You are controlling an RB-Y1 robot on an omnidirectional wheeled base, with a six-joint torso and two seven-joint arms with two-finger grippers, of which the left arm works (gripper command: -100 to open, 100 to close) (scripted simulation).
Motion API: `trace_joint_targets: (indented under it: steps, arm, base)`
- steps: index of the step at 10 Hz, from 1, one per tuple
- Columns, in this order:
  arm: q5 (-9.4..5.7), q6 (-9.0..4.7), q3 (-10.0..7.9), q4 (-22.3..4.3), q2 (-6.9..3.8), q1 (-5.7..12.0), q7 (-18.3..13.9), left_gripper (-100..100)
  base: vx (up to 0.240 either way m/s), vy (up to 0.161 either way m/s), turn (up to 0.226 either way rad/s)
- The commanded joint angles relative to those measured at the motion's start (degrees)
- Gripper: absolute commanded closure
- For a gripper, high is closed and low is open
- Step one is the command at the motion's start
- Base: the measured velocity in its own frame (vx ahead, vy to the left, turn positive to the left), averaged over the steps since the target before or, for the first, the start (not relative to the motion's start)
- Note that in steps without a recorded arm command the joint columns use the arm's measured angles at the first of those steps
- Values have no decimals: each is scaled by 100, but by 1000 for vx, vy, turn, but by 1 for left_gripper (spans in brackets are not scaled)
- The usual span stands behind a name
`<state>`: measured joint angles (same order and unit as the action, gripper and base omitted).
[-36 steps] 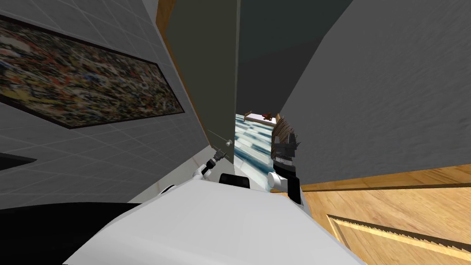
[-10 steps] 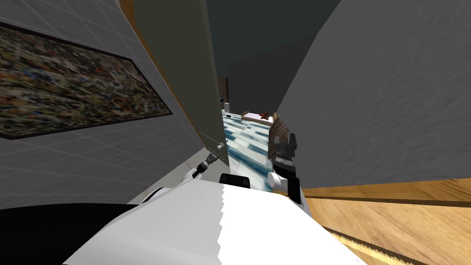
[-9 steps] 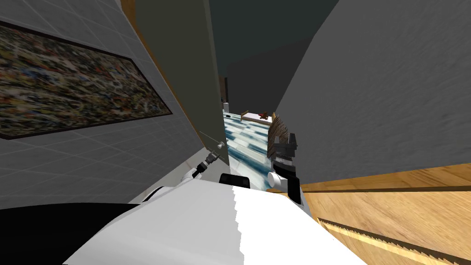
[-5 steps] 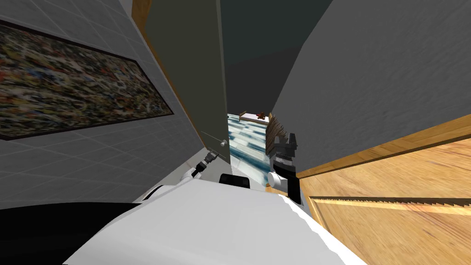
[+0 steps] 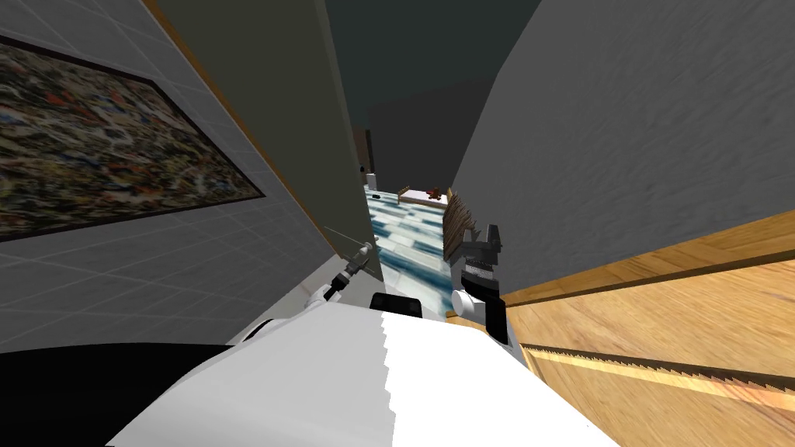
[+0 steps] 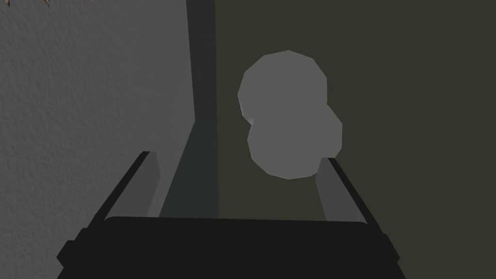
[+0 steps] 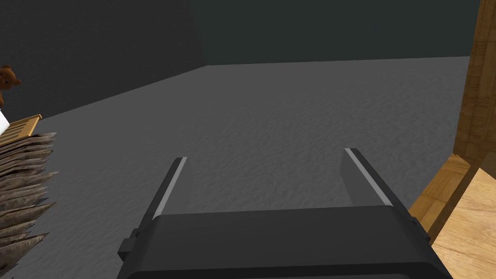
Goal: Pull the door open
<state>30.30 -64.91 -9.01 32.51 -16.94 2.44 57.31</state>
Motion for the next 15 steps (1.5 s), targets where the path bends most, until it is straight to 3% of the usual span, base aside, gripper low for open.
trace_joint_targets:
  steps: [1, 3, 4, 5, 10, 11, 15]
  arm:
    - [-6, 127, -84, 173, 76, -92, 23, -100]
    - [-11, 215, -147, 298, 133, -158, 39, -100]
    - [24, 216, -83, 276, 169, -286, 16, -100]
    - [24, 216, -83, 276, 169, -286, 16, 100]
    - [24, 216, -83, 276, 169, -286, 16, 100]
    - [17, 149, -94, 280, 75, -313, -29, -100]
    - [22, 24, -77, 302, -57, -319, -114, -100]
  base:
    - [160, -14, -76]
    - [105, 59, -59]
    - [6, 41, -1]
    - [-25, -11, 23]
    - [-1, -1, 5]
    - [-125, -24, 24]
    - [-203, 43, 46]
